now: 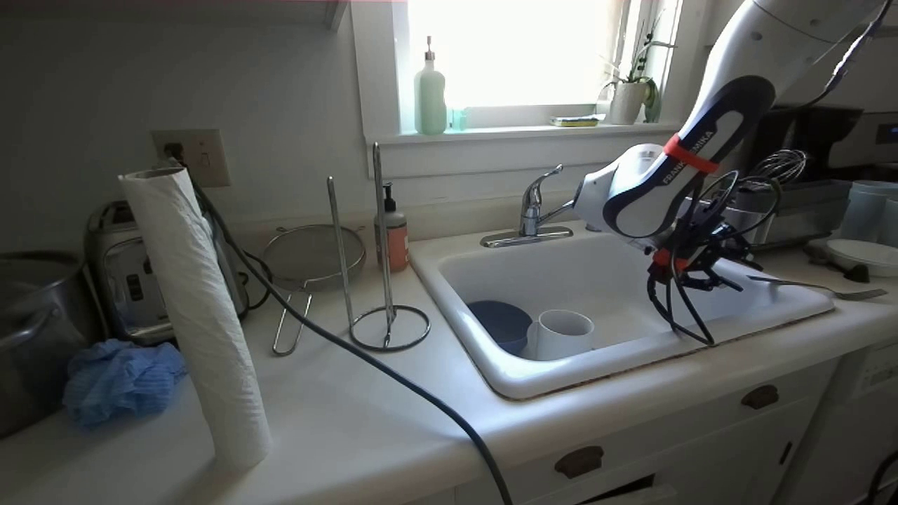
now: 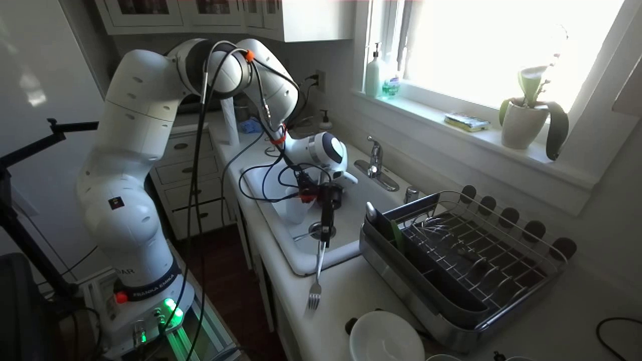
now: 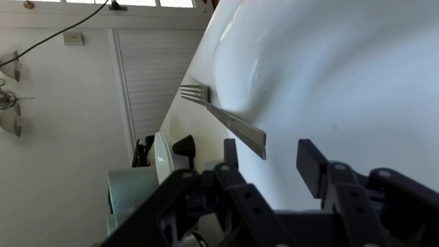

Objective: Put the silver fork inside the bowl in the sink.

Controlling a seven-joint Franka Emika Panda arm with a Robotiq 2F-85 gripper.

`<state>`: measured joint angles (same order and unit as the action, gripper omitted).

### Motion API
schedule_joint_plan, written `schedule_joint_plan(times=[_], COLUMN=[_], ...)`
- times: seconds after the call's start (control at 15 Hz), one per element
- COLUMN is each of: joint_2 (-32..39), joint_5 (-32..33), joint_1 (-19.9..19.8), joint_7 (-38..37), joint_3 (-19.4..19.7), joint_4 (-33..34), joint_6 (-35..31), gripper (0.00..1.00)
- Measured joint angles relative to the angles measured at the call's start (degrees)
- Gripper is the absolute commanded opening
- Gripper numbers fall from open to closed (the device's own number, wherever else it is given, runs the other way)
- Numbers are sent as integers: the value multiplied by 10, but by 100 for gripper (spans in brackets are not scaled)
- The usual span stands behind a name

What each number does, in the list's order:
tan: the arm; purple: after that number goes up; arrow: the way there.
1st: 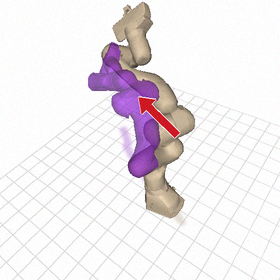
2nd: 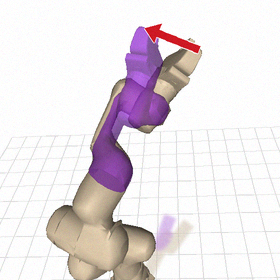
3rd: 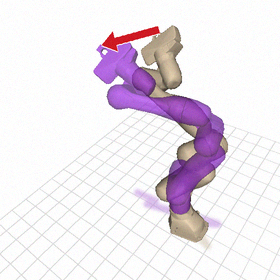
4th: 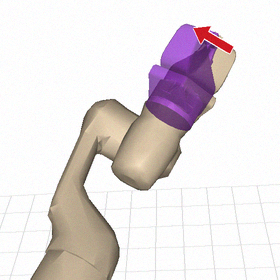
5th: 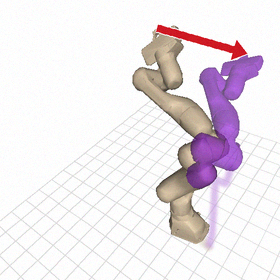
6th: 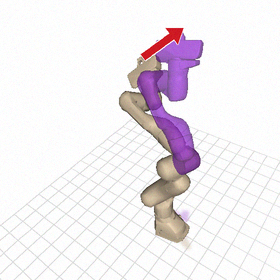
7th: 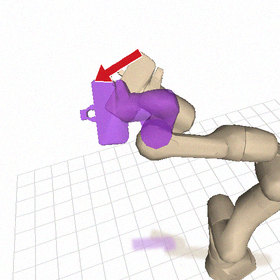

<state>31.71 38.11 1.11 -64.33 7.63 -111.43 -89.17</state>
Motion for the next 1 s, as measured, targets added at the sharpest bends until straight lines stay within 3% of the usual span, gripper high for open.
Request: schedule_joint_plan(times=[0.13,1.0], joint_2=[0,5], joint_5=[9,27], joint_1=[1,6], joint_7=[0,4], joint_3=[0,-2], joint_4=[0,0], joint_6=[9,41], gripper=[34,36])
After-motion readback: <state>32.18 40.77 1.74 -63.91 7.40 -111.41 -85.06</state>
